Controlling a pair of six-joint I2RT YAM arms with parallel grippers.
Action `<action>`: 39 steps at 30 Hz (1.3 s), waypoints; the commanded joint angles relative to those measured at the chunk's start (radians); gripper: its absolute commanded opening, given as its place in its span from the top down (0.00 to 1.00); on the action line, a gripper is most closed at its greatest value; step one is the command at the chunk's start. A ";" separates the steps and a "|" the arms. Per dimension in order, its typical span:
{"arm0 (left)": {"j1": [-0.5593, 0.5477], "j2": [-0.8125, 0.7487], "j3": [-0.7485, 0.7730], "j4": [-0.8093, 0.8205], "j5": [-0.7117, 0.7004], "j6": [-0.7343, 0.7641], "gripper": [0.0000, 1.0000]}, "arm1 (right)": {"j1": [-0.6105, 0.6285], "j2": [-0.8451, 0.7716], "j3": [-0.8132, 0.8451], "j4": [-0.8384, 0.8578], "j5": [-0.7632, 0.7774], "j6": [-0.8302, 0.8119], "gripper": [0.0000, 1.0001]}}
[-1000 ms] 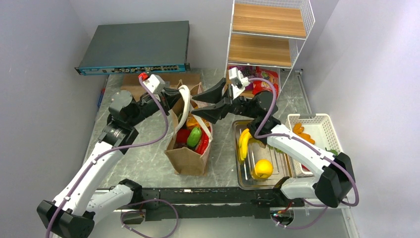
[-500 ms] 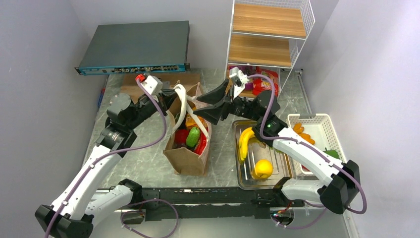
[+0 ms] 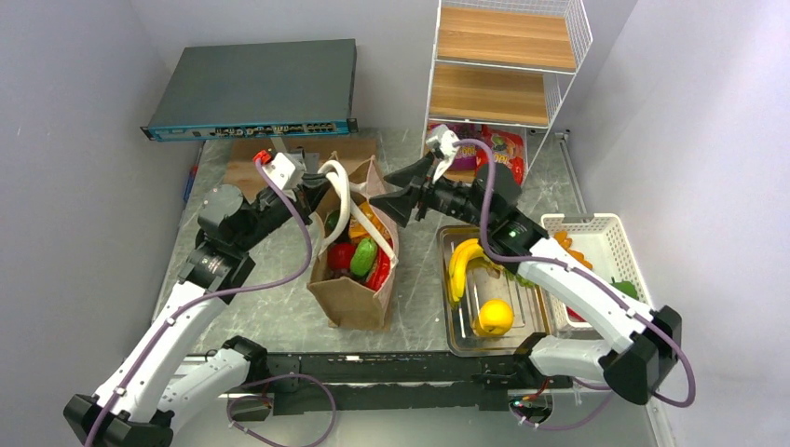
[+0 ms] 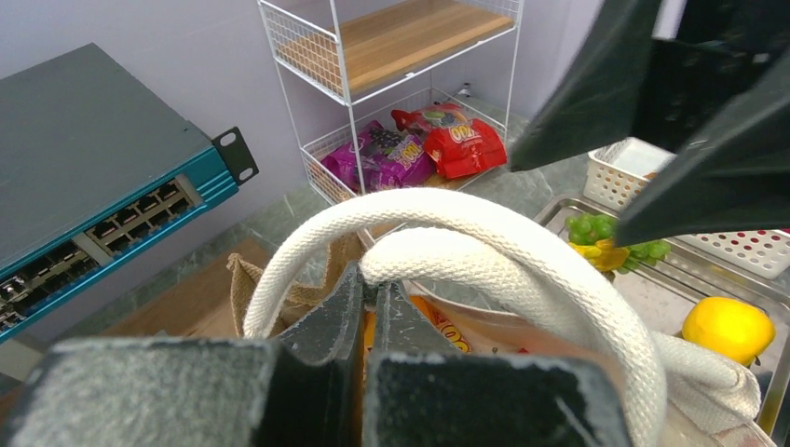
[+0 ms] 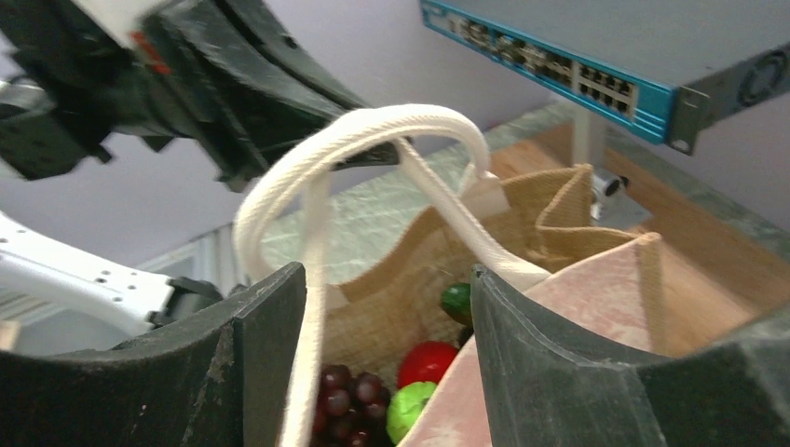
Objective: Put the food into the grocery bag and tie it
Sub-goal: Tie the grocery bag at the center of the board.
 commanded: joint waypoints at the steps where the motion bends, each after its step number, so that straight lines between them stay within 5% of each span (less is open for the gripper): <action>1: 0.004 -0.025 -0.002 0.060 0.043 0.011 1.00 | -0.005 0.099 0.123 -0.138 0.071 -0.161 0.33; 6: 0.004 -0.027 -0.004 0.058 0.035 0.015 1.00 | -0.006 0.147 0.169 -0.197 0.053 -0.233 0.30; 15: 0.004 -0.062 0.008 -0.017 -0.117 0.062 1.00 | -0.005 0.209 0.209 -0.222 -0.235 -0.331 0.29; 39: 0.004 -0.057 -0.001 -0.005 -0.063 0.046 1.00 | -0.010 0.432 0.353 -0.159 -0.639 -0.316 0.30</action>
